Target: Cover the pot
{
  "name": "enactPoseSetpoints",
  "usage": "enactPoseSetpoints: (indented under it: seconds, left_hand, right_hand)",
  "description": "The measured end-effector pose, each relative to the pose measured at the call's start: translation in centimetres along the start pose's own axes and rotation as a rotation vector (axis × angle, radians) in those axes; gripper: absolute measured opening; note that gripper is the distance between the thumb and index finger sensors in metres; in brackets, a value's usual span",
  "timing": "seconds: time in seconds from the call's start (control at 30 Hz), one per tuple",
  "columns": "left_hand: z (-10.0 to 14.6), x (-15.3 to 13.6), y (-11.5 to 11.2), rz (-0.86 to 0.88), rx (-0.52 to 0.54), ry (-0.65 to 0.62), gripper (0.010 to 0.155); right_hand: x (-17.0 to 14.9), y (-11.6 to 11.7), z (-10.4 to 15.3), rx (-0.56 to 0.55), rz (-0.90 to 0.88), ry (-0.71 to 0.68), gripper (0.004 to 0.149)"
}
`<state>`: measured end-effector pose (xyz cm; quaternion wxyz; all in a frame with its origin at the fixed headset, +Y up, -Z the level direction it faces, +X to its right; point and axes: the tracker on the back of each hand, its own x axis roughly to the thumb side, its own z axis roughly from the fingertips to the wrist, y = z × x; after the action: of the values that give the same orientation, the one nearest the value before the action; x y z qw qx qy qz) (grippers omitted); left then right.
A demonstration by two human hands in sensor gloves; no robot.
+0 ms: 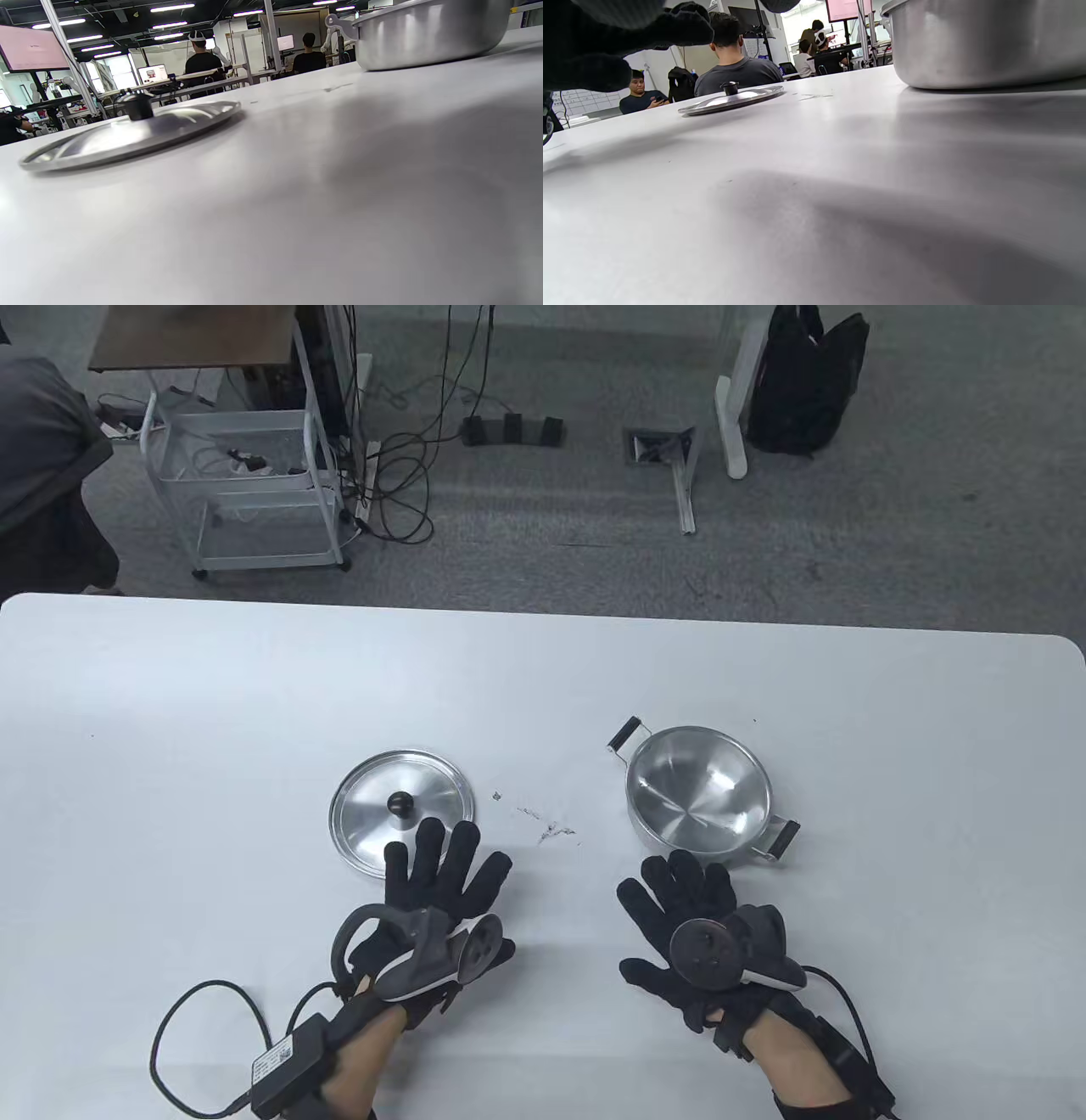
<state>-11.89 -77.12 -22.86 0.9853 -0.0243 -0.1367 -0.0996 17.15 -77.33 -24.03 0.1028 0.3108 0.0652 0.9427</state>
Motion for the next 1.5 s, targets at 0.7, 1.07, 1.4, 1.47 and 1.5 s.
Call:
enactPoseSetpoints:
  seconds: [0.7, 1.07, 1.4, 1.47, 1.5]
  left_hand:
    - [0.0, -0.1, -0.1, -0.015, 0.018, 0.01, 0.094]
    - [0.1, -0.5, 0.0, -0.026, 0.018, 0.034, 0.094]
    - [0.0, -1.4, 0.0, -0.022, 0.016, 0.063, 0.094]
    - [0.1, -1.6, -0.1, -0.02, 0.017, 0.067, 0.094]
    - [0.1, -1.7, -0.1, -0.018, 0.017, 0.07, 0.094]
  right_hand:
    - [-0.6, -1.4, 0.8, -0.065, -0.005, 0.028, 0.085]
    - [-11.0, -7.2, 1.2, -0.108, -0.256, 0.411, 0.086]
    - [-17.7, -5.2, 0.3, -0.175, -0.587, 0.712, 0.084]
    - [-18.0, -4.5, 0.1, -0.23, -0.653, 0.736, 0.08]
    - [-18.1, -4.2, 0.0, -0.259, -0.688, 0.749, 0.078]
